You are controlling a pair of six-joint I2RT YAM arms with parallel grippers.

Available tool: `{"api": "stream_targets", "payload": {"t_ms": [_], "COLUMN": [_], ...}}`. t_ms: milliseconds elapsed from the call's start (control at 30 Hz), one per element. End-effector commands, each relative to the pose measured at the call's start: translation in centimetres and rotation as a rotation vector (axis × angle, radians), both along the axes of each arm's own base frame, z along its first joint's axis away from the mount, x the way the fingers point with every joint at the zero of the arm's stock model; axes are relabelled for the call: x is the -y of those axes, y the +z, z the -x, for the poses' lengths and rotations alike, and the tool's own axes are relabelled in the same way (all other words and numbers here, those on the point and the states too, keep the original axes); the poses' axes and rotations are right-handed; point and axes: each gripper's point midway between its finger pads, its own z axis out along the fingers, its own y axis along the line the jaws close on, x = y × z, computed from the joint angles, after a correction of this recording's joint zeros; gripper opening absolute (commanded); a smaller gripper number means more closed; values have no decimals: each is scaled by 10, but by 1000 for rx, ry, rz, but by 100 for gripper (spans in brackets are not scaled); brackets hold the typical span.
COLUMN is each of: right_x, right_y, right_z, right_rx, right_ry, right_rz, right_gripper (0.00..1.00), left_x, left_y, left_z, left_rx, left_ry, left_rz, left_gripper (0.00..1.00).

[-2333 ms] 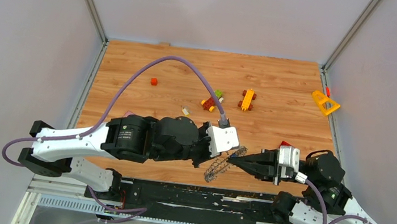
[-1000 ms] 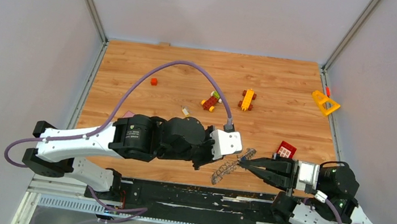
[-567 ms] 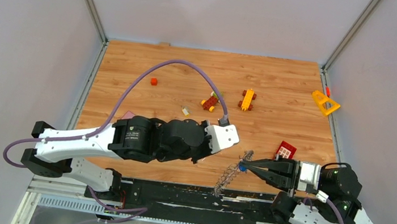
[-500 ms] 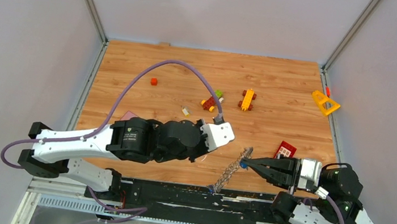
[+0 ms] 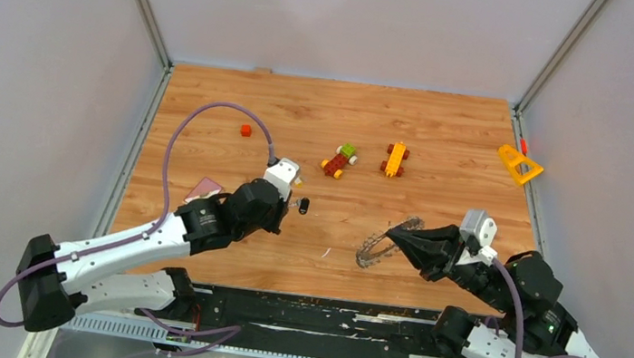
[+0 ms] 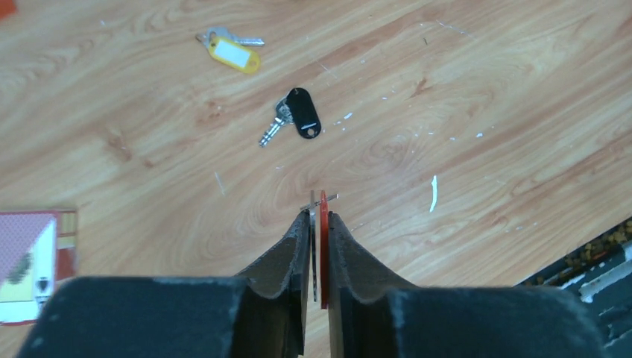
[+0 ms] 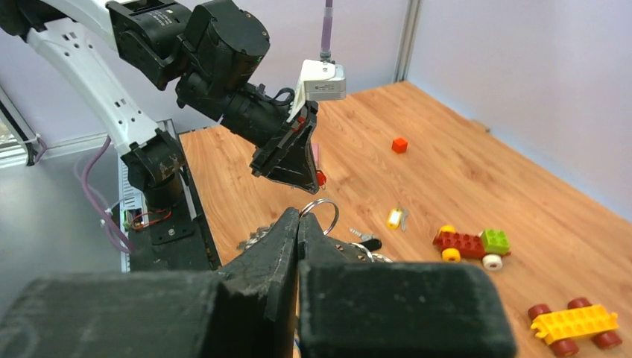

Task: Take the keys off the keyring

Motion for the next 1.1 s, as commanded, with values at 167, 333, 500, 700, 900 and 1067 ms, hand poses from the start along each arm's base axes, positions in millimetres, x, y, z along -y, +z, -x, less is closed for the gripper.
{"api": "stream_targets", "payload": {"t_ms": [167, 333, 500, 700, 900, 1067], "right_x": [-4, -8, -7, -10, -15, -21], "right_y": [-9, -12, -13, -13, -8, -4], "right_z": [-17, -20, -29, -33, -31, -22], "right_rx": [-126, -154, -175, -195, -200, -185], "right_ry": [-81, -88, -133, -146, -125, -62], "right_rz": [-24, -19, -20, 1, -4, 4], "right_gripper": [0, 0, 0, 0, 0, 0], "left_x": [31, 37, 50, 65, 96, 114], "left_y": [4, 31, 78, 137, 151, 144], "left_z": [-18, -10, 11, 45, 78, 84], "left_rx": [6, 58, 181, 324, 392, 439], "left_ry": [-12, -101, -295, -547, -731, -784], "left_rz": [152, 205, 332, 451, 389, 261], "left_gripper": [57, 76, 83, 86, 90, 93]}}
